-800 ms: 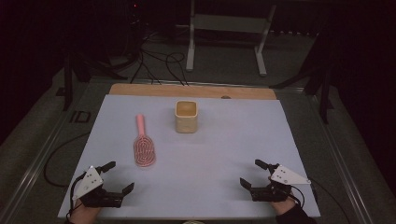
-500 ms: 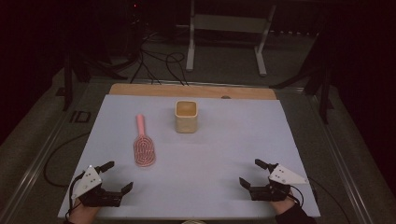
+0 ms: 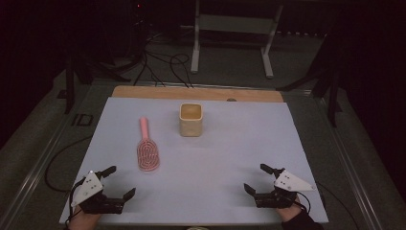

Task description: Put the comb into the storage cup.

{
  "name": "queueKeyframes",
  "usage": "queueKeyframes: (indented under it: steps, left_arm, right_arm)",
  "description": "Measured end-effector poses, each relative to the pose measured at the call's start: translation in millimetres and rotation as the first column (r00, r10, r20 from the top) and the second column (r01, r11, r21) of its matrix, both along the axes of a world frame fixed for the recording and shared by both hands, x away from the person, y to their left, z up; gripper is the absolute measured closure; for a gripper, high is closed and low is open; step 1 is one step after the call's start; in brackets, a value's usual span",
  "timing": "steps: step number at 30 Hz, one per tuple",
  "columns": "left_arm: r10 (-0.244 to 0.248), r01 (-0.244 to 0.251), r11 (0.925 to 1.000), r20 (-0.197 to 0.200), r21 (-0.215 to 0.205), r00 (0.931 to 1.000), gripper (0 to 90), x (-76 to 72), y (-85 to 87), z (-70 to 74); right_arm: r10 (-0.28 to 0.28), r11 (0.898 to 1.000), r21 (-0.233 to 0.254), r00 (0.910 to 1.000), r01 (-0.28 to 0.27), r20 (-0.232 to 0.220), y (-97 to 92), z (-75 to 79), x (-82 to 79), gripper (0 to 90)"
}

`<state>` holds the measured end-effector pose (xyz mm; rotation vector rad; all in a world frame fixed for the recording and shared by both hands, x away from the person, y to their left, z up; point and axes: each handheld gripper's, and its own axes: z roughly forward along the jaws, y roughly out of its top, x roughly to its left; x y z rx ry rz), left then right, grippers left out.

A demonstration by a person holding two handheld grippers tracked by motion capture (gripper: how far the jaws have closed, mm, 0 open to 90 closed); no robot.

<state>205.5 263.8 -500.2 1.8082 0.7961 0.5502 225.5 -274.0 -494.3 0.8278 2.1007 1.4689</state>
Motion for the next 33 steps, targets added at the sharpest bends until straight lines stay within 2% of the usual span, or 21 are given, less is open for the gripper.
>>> queueKeyframes:
  steps: [10,13,16,27,33]
  left_arm:
    - [-0.039,0.039,0.9992,-0.004,0.004,0.9992,0.3,-0.1,-7.0,6.9]
    - [-0.052,0.052,0.9986,-0.004,-0.006,0.9986,0.4,2.2,-8.3,12.2]
    - [-0.062,0.061,0.9975,-0.006,-0.036,0.9981,0.4,5.1,-6.0,18.0]
    - [-0.092,0.091,0.9957,0.019,0.016,0.9956,0.4,15.4,-10.0,45.4]
    - [-0.100,0.100,0.9947,0.029,0.026,0.9945,0.3,21.6,-12.4,57.6]
  right_arm:
    - [-0.019,1.000,0.023,0.9998,0.019,0.008,-1.4,2.8,-1.2,8.7]
    - [-0.022,0.999,0.030,0.9997,0.022,0.002,-1.7,2.7,-0.8,8.7]
    - [-0.022,0.999,0.029,0.9997,0.022,0.003,-1.8,2.9,-0.7,8.7]
    - [-0.027,0.999,0.040,0.9996,0.027,0.007,-2.1,4.0,-0.6,8.7]
    - [-0.026,0.999,0.040,0.9997,0.025,0.006,-2.1,4.1,-0.7,8.7]
